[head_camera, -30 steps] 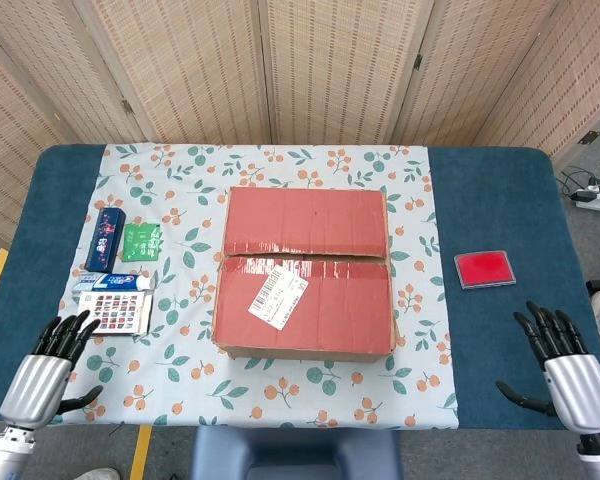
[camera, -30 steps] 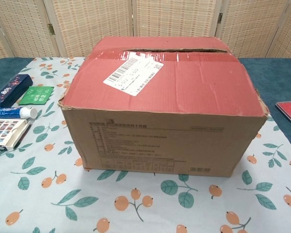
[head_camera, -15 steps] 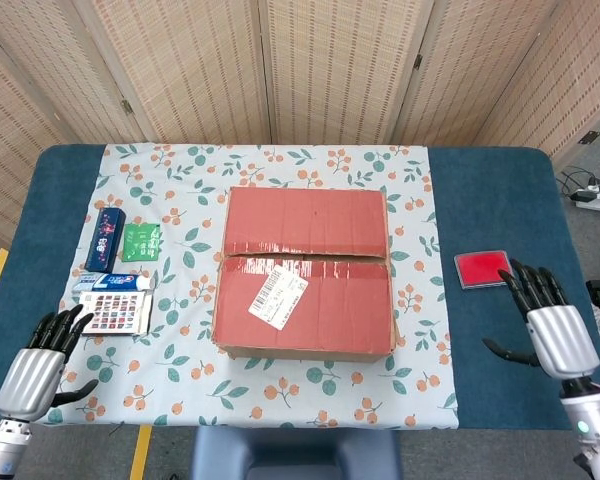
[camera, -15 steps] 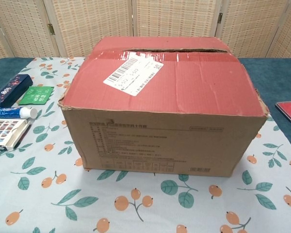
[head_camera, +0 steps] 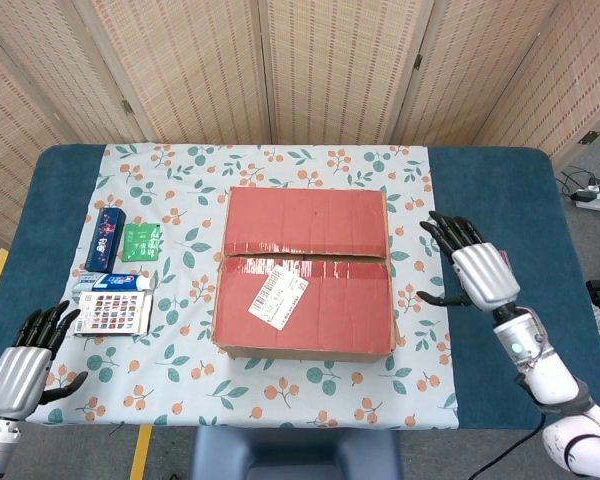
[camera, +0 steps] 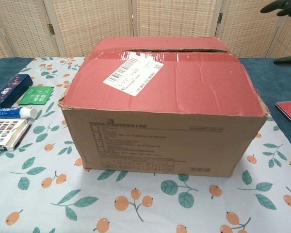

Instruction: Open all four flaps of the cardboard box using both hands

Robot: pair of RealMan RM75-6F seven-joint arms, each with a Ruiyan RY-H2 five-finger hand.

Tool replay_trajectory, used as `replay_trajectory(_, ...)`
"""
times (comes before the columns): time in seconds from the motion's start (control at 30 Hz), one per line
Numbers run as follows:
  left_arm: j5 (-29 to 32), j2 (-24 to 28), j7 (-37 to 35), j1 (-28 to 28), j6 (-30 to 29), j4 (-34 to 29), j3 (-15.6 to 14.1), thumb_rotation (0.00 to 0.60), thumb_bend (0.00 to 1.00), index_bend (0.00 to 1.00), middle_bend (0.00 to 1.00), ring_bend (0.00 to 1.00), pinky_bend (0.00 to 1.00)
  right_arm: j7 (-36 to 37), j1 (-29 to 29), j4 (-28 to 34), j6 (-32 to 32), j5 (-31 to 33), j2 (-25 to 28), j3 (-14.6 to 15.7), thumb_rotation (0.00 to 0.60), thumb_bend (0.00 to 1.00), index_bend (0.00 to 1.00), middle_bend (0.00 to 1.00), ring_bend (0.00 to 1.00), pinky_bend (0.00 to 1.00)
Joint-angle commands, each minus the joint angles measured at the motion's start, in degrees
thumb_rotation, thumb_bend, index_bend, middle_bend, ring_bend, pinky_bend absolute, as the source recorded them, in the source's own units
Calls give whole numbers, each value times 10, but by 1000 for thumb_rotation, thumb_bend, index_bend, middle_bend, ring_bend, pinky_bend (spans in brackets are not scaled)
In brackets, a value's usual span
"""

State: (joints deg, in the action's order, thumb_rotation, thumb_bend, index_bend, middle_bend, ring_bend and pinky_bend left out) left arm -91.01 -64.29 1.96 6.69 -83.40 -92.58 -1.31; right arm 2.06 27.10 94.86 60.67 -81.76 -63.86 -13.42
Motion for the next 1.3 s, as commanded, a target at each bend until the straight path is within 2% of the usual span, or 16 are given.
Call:
replay_trajectory(0.03,1,2,-4,-1,-2,0,1,600,291,0,0,0,0,-9,13,-3,-7,11,-10,-8,417,246,29,0,0,31)
replay_trajectory(0.5,5,15,-42,1,4,3,2,600,291,0,0,0,0,-53,89,-50,-29,70,-85,-42,422,282,65,0,0,32)
replay_trajectory(1.1,5,24,-65,-5,-10,6,4,600,292,0,0,0,0,-106,137,-91,-54,125,-136,-34,427,282,69,0,0,32)
replay_trajectory(1.3,9,26,-72,-5,-9,8,6,600,294,0,0,0,0,-107,157,-121,-70,148,-154,-42,428,282,69,0,0,31)
